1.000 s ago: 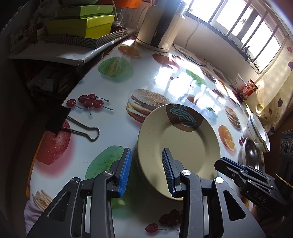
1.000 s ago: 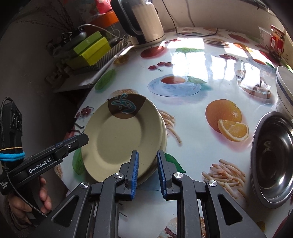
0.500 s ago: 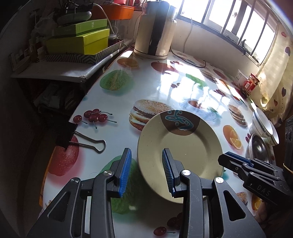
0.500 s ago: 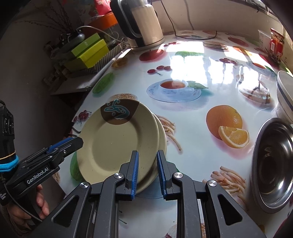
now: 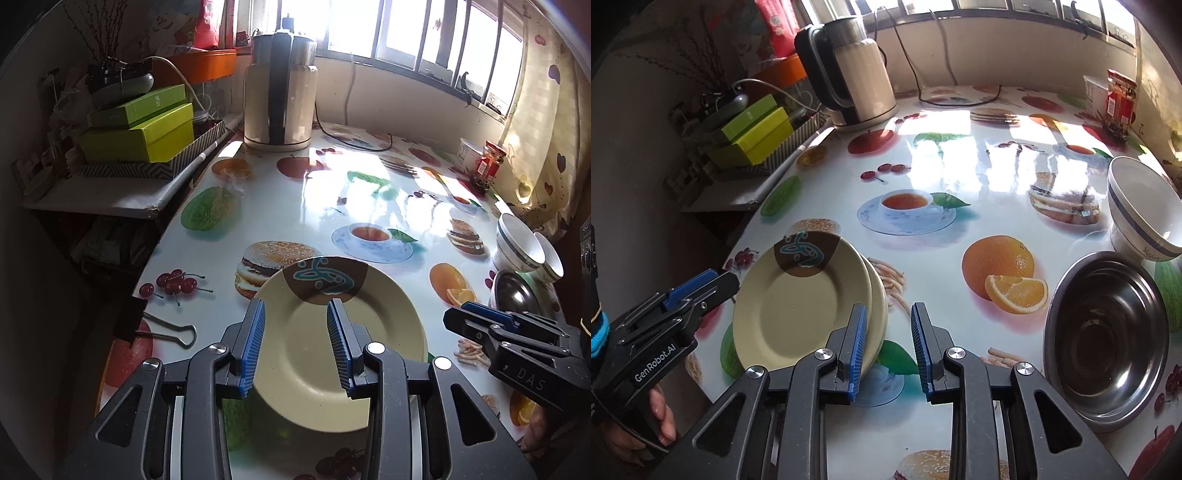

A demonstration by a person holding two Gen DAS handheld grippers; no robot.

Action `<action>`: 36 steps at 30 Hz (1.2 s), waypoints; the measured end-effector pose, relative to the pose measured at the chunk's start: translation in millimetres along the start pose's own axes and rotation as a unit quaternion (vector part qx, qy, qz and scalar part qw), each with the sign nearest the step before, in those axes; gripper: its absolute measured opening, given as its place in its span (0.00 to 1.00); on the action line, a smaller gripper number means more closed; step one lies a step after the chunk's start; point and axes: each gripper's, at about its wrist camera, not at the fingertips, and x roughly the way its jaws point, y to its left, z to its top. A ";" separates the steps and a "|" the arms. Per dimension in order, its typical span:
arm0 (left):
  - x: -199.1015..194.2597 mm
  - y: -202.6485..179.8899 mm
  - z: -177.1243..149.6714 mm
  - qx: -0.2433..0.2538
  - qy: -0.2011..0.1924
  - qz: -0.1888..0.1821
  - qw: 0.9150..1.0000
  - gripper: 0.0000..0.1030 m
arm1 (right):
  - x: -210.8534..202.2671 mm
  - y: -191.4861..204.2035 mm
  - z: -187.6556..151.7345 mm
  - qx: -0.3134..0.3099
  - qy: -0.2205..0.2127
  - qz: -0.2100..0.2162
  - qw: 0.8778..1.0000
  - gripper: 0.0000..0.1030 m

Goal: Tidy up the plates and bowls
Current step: 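Lower the plate stack onto the remaining cream plate and open the right tool, then move both tools from the cream plates toward the white bowls and steel bowl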

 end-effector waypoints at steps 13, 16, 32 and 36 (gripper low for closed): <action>6.3 -31.5 10.1 0.022 0.002 -0.026 0.999 0.35 | -20.7 -14.4 5.8 0.002 -0.032 -0.020 0.999 0.31; 8.4 -38.5 14.6 0.027 0.000 -0.033 0.999 0.35 | -25.6 -22.1 7.4 0.009 -0.041 -0.028 0.999 0.35; 33.7 -111.2 42.1 0.042 0.021 -0.132 0.990 0.35 | -78.5 -114.1 12.1 0.098 -0.100 -0.098 0.985 0.42; 42.0 -130.9 51.0 0.038 0.031 -0.165 0.985 0.35 | -89.5 -137.7 13.1 0.112 -0.108 -0.115 0.981 0.42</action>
